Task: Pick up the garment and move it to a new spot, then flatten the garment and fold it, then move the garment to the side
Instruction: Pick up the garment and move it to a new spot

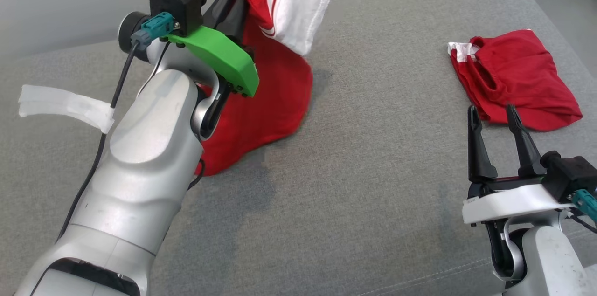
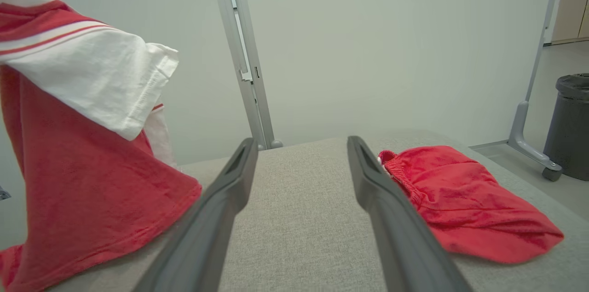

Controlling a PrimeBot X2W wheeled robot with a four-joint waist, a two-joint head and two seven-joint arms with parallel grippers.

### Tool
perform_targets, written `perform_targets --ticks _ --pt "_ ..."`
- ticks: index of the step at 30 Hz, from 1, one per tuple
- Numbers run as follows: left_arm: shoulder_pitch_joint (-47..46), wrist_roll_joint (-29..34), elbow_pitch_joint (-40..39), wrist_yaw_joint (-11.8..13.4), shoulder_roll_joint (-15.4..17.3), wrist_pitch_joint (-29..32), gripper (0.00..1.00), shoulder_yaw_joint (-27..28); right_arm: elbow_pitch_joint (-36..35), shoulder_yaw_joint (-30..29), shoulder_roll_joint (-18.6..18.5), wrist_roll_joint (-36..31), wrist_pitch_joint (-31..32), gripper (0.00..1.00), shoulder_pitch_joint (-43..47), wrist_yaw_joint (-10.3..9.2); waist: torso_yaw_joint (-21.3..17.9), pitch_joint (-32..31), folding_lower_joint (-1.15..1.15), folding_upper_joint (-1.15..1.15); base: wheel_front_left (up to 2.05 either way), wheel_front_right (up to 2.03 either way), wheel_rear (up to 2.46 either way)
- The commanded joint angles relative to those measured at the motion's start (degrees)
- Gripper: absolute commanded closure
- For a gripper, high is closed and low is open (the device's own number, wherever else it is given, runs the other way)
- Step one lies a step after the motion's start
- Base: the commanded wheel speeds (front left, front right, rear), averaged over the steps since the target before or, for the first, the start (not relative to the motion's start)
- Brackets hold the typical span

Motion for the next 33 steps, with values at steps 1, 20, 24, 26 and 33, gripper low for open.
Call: perform_targets --ticks 1,20,24,26,33 --pt "0.0 -0.3 -1.1 -0.1 0.1 -0.4 1.00 -0.4 0.2 -0.1 -0.2 0.1 -0.4 0.00 1.1 0.00 -0.8 -0.8 0.00 0.00 0.00 0.00 0.00" --pt "8.0 -2.9 -12.3 6.7 -1.9 1.8 1.00 -6.3 -0.2 1.5 -0.2 0.8 0.2 0.00 0.7 0.00 -3.0 1.6 0.00 0.00 0.00 0.00 0.00" --pt "6.2 -4.0 -5.0 9.3 -2.1 -0.9 1.00 -5.7 0.4 3.2 -0.2 1.1 0.1 0.00 -0.4 0.00 -4.4 3.7 0.00 0.00 0.00 0.00 0.00" --pt "5.0 -4.5 -1.2 10.4 -2.2 -2.1 1.00 -5.4 0.8 4.1 -0.2 1.3 -0.1 0.00 -1.0 0.00 -5.3 4.6 0.00 0.00 0.00 0.00 0.00" --pt "2.3 -6.9 10.9 12.9 -2.1 -3.8 1.00 -3.7 2.3 5.9 -0.2 1.9 -0.7 0.00 -2.5 0.00 -7.3 6.7 0.00 0.00 0.00 0.00 0.00"
